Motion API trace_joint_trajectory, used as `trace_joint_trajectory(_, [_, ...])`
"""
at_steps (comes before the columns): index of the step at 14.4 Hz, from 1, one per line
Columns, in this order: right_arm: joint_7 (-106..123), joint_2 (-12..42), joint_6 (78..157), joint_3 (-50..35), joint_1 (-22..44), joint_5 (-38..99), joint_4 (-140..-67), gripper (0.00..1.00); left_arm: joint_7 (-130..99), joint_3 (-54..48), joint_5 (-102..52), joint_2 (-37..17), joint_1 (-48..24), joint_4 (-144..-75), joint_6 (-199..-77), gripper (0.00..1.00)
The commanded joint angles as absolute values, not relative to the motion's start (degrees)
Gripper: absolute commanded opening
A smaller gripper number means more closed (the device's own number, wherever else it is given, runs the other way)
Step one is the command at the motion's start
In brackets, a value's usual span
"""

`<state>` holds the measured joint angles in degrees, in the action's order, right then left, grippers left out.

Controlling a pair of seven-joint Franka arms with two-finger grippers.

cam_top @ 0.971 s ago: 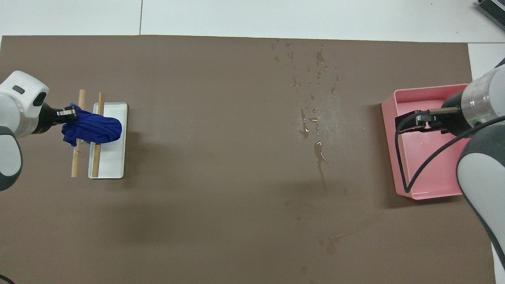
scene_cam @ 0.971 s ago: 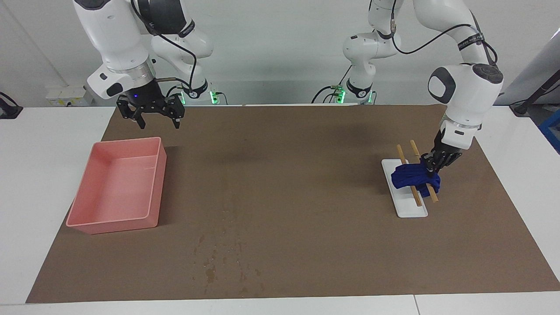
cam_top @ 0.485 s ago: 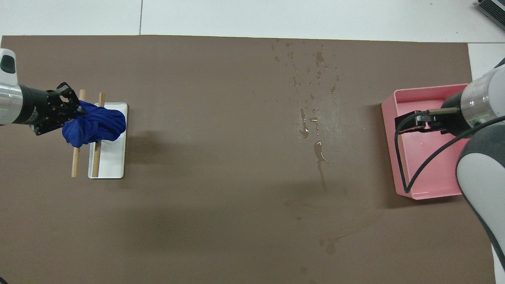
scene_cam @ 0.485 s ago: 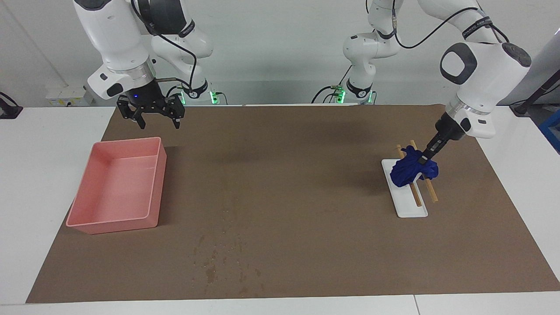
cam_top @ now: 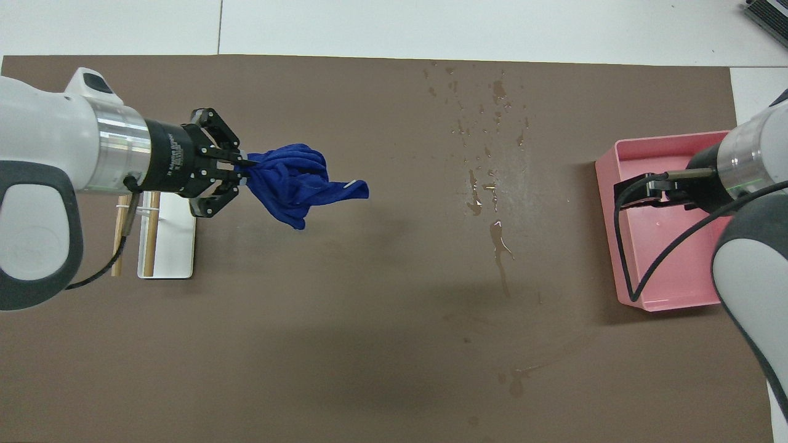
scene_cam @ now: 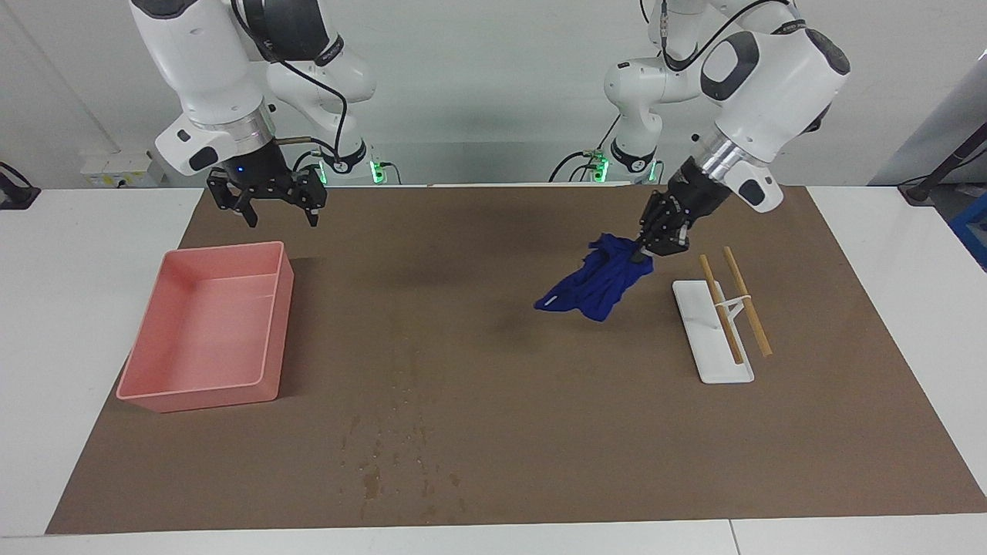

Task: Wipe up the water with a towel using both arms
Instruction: 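Lift the towel with the left gripper while the right gripper approaches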

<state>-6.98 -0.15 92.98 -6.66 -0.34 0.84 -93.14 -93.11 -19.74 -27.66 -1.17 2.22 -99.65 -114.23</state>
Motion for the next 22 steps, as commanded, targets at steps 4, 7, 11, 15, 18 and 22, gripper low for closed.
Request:
trace_joint_trajectory(4, [-11.3, -2.0, 93.0, -7.1, -1.5, 7.1, -95.7, 1.0, -112.7, -22.2, -30.2, -0.5, -6.7, -101.6, -127.7, 0.0])
trace_joint_trajectory(7, [-21.3, -2.3, 95.3, -7.1, -1.6, 14.4, -97.0, 1.0, -115.3, -22.2, -30.2, -0.5, -9.7, -102.2, -131.6, 0.0])
trace_joint_trajectory(11, [-35.3, -3.5, 100.6, -7.1, -1.0, 24.0, -100.3, 1.0, -118.7, -22.2, -30.2, -0.5, -11.8, -103.3, -136.1, 0.0])
trace_joint_trajectory(15, [-50.4, -4.0, 108.1, -7.2, -0.7, 32.9, -102.3, 1.0, -124.1, -22.3, -30.2, -1.0, -13.4, -103.4, -140.7, 0.0])
trace_joint_trajectory(18, [-60.3, -4.7, 115.7, -7.2, 1.1, 39.4, -105.3, 1.0, -126.5, -22.3, -30.3, -1.3, -15.8, -103.4, -144.5, 0.0])
trace_joint_trajectory(22, [-66.1, -5.2, 122.0, -7.2, 6.6, 41.7, -108.7, 1.0, -127.6, -22.3, -30.3, -1.6, -20.3, -103.4, -150.6, 0.0])
